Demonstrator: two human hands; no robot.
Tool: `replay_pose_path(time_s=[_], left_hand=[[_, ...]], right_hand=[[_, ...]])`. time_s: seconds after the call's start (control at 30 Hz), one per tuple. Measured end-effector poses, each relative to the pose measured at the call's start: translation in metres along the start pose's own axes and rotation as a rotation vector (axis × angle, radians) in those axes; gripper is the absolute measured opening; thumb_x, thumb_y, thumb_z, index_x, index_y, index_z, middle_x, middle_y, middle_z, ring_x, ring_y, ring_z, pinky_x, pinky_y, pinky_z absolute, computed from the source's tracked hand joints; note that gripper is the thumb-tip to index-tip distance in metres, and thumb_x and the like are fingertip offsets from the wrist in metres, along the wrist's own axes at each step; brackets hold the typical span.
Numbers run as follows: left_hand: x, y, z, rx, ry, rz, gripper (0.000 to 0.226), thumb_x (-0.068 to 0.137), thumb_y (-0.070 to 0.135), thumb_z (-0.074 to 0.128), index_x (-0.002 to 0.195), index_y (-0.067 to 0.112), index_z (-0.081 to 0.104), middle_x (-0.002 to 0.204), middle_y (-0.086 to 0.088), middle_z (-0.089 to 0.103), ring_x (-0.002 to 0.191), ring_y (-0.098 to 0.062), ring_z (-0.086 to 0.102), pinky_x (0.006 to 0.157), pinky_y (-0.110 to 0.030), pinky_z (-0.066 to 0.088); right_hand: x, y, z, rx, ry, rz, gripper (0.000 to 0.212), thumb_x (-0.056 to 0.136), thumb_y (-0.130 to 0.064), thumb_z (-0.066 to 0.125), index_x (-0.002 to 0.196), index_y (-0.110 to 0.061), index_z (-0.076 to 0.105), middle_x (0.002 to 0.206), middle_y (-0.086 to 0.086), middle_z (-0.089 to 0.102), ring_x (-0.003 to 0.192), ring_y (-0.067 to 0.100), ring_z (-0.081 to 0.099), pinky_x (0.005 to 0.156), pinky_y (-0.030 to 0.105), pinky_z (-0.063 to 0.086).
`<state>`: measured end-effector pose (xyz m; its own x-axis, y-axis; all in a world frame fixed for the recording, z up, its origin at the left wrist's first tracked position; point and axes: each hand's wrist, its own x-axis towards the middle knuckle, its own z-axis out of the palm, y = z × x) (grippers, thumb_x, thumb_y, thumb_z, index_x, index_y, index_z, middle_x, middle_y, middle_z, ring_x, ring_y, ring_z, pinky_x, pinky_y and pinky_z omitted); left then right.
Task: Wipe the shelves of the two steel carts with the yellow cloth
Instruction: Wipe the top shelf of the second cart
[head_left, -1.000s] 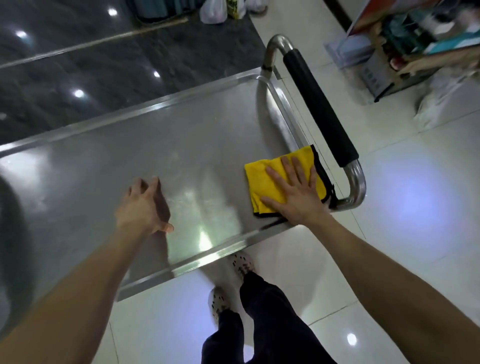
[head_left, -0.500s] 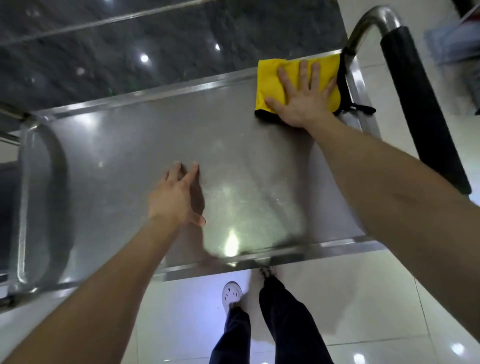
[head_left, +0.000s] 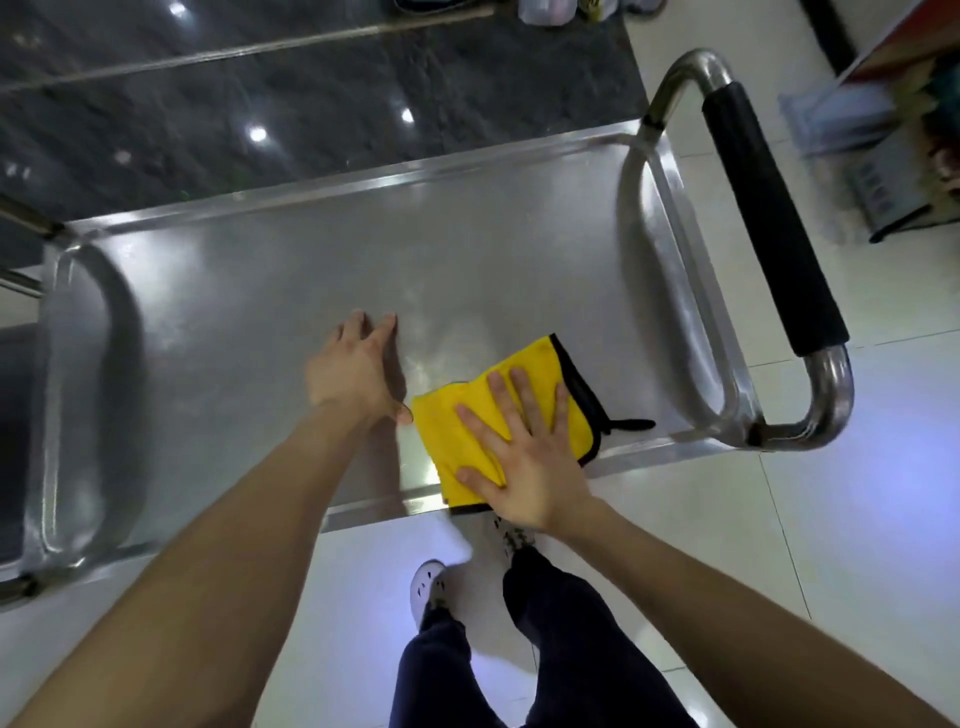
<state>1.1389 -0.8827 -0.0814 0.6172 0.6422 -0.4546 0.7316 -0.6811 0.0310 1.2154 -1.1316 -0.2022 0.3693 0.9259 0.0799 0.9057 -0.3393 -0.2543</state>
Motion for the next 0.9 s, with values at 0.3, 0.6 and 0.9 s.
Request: replay_pose_path(time_s=[0.3,0.6,0.9], left_hand=[[-0.038,-0.077,0.005,-0.176,-0.023,0.082,0.138,0.048,0.047,0.107,0.166,0.032,0.036,0.169,-0.011,0.034,0.153,-0.038,0.038,0.123,-0.051,0.038],[-0.045,-0.159,0.020,-0.062,-0.106,-0.059,0.149,0.049,0.057,0.105,0.170,0.034,0.023,0.175,-0.012,0.020,0.157,-0.041,0.027,0.123,-0.058,0.037],[-0.041,-0.162,0.021,-0.016,-0.024,-0.040,0.144,0.054,0.068,0.098,0.170,0.041,0.017,0.174,0.000,0.022,0.159,-0.032,0.024,0.118,-0.054,0.045]], right_hand=[[-0.005,-0.020,-0.014,-0.083,-0.170,0.115,0.080,0.100,-0.083,0.031,0.170,-0.047,0.015,0.181,0.005,-0.002,0.166,0.034,-0.007,0.121,0.079,0.007],[0.105,-0.029,-0.012,-0.031,-0.280,0.309,0.086,0.093,-0.091,0.032,0.166,-0.056,0.002,0.180,-0.001,-0.014,0.164,0.030,-0.021,0.120,0.079,-0.005],[0.343,-0.024,0.007,0.015,-0.311,0.378,0.096,0.082,-0.099,0.017,0.166,-0.056,0.000,0.180,0.005,-0.016,0.163,0.037,-0.021,0.115,0.082,-0.017]])
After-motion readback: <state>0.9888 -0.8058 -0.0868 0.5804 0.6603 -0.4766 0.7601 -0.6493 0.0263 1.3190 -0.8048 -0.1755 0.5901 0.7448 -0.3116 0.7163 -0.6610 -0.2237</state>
